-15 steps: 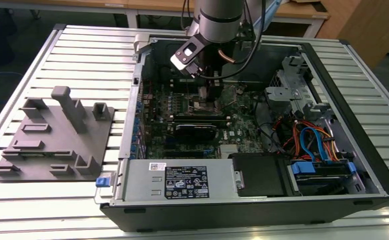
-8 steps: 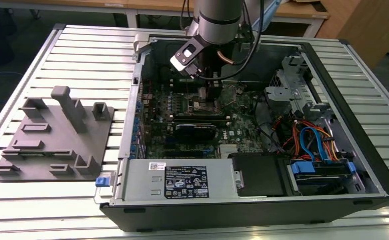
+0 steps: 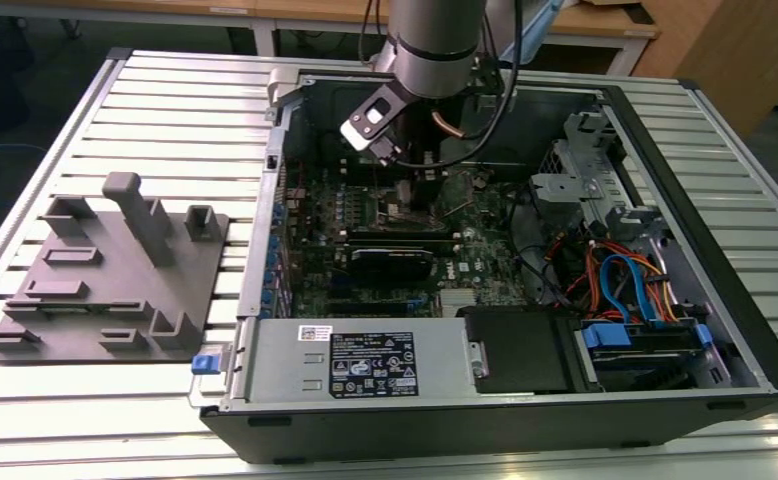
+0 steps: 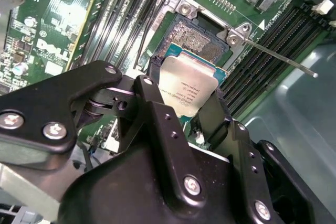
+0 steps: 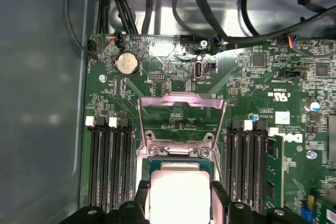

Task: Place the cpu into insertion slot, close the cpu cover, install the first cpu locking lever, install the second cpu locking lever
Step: 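Place the cpu into insertion slot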

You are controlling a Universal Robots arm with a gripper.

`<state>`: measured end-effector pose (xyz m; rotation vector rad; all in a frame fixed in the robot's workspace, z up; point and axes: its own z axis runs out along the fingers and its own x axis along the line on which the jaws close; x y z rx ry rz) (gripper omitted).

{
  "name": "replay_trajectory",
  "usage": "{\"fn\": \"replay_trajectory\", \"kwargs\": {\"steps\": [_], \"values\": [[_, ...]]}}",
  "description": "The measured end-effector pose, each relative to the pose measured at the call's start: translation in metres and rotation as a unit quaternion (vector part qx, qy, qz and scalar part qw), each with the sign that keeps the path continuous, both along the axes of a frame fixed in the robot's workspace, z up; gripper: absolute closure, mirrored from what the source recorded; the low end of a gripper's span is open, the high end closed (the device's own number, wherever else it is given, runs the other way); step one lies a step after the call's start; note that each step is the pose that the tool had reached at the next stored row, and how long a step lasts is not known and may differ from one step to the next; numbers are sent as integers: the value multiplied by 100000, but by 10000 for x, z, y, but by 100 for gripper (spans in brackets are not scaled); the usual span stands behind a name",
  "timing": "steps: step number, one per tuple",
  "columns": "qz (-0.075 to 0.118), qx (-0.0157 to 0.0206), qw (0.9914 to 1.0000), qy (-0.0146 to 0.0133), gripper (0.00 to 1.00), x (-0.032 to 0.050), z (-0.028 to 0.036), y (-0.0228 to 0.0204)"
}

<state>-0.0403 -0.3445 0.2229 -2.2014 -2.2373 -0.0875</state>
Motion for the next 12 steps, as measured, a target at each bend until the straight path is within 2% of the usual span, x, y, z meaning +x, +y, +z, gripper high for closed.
{"fn": "replay_trajectory", "kwargs": {"steps": [12], "values": [[-357,31,99999,-133,46,-60,-162,14]]}}
